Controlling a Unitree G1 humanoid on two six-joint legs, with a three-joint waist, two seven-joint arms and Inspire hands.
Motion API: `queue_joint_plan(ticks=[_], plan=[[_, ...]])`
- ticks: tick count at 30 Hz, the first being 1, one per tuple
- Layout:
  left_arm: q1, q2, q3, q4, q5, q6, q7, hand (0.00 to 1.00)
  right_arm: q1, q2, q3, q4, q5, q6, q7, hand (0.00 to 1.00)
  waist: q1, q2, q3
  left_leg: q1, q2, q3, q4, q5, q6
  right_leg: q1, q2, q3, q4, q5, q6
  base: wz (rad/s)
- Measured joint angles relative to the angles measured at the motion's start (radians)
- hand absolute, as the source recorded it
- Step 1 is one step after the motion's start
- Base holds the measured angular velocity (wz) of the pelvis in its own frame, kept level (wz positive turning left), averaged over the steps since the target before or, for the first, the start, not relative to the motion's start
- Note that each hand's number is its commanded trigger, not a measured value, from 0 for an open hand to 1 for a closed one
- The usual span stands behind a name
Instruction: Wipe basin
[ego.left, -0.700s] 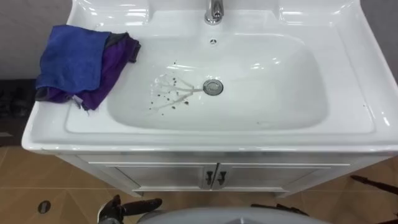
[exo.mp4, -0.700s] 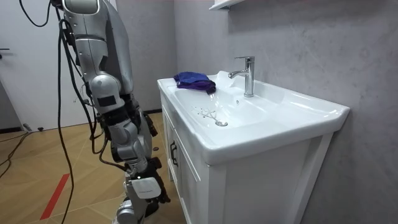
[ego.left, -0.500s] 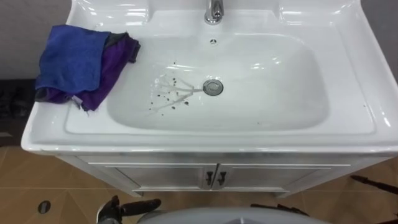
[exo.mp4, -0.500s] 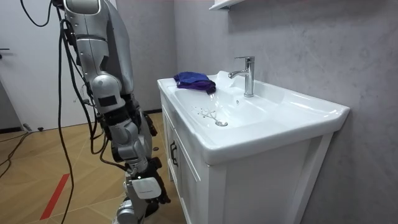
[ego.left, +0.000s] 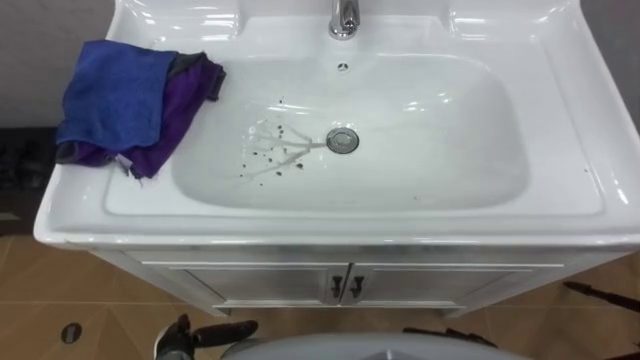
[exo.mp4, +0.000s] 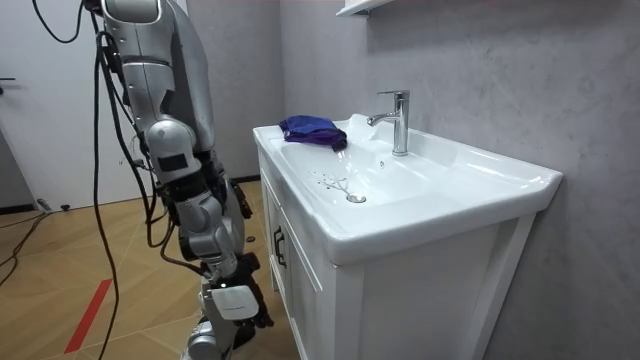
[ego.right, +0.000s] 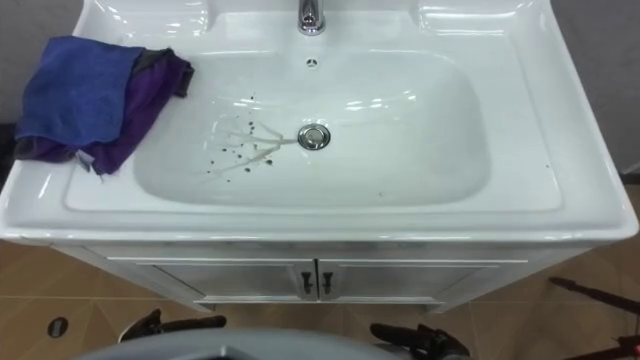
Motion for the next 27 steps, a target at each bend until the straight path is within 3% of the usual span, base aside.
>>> queue_joint_plan(ticks=[7,14,19,24,27], plan=[[0.024,-0.014,0.026,0.001,-0.162,0.018,0.016,0.00,0.001,0.000,-0.027,0.000,0.002,0.006,-0.004,0.00,0.002,0.003,0.0002,-0.001,0.002,0.008,-0.001,-0.001,-0.001,-0.002,0.000,0.004,-0.001,-0.001,0.001,-0.03],[0.032,-0.021,0.102,0.005,-0.195,0.033,0.021,0.00,0.005,-0.004,-0.030,-0.001,0.001,0.025,-0.001,0.00,0.025,0.009,-0.0035,-0.006,0.003,0.003,0.011,-0.004,0.000,0.001,0.000,-0.014,0.001,-0.001,0.001,0.02],[0.087,-0.020,0.140,0.017,-0.295,0.035,0.031,0.00,0.007,-0.011,-0.040,-0.002,-0.002,0.025,0.000,0.00,0.029,0.016,-0.0011,-0.011,0.011,-0.002,0.046,-0.032,0.001,0.016,0.001,-0.023,0.004,-0.004,0.006,0.00],[0.141,-0.019,0.158,0.018,-0.415,0.055,0.055,0.00,0.007,-0.012,-0.037,-0.001,0.003,0.027,0.008,0.00,0.037,0.015,-0.0006,-0.008,0.011,-0.008,0.044,-0.031,0.000,0.022,0.002,-0.017,0.005,-0.004,0.006,0.03],[0.155,-0.012,0.206,0.012,-0.480,0.071,0.082,0.00,0.008,-0.020,-0.038,-0.003,0.000,0.045,0.003,0.00,0.056,0.019,-0.0009,-0.001,0.009,-0.024,0.051,-0.032,0.001,0.039,0.001,-0.048,0.006,-0.004,0.006,0.17]])
